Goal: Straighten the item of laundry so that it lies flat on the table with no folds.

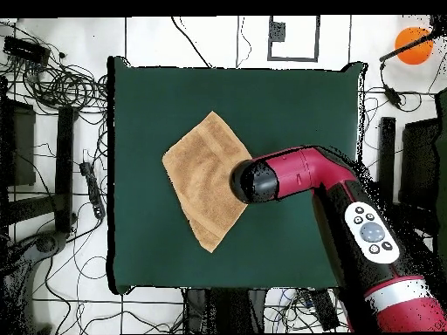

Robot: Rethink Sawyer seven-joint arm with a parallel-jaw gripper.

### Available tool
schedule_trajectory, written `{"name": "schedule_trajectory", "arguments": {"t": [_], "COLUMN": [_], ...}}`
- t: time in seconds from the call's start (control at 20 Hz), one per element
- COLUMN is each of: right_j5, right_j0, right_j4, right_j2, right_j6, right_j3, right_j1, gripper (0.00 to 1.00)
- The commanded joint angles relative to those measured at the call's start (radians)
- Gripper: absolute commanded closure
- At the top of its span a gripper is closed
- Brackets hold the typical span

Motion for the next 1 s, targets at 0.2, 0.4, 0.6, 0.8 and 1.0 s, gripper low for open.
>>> {"name": "schedule_trajectory", "arguments": {"t": [0.2,0.4,0.6,0.8,1.0], "right_j5": [0.073,0.073,0.071,0.073,0.073], "right_j0": [0.014,0.008,0.001,0.001,0.001], "right_j4": [-0.035,-0.032,-0.032,-0.034,-0.038], "right_j2": [0.04,0.047,0.048,0.05,0.051], "right_j6": [-0.23,-0.239,-0.24,-0.239,-0.236], "right_j3": [-0.011,-0.009,-0.001,-0.003,-0.002], "right_j1": [0.086,0.088,0.085,0.085,0.085], "gripper": [1.0,1.0,1.0,1.0,1.0]}}
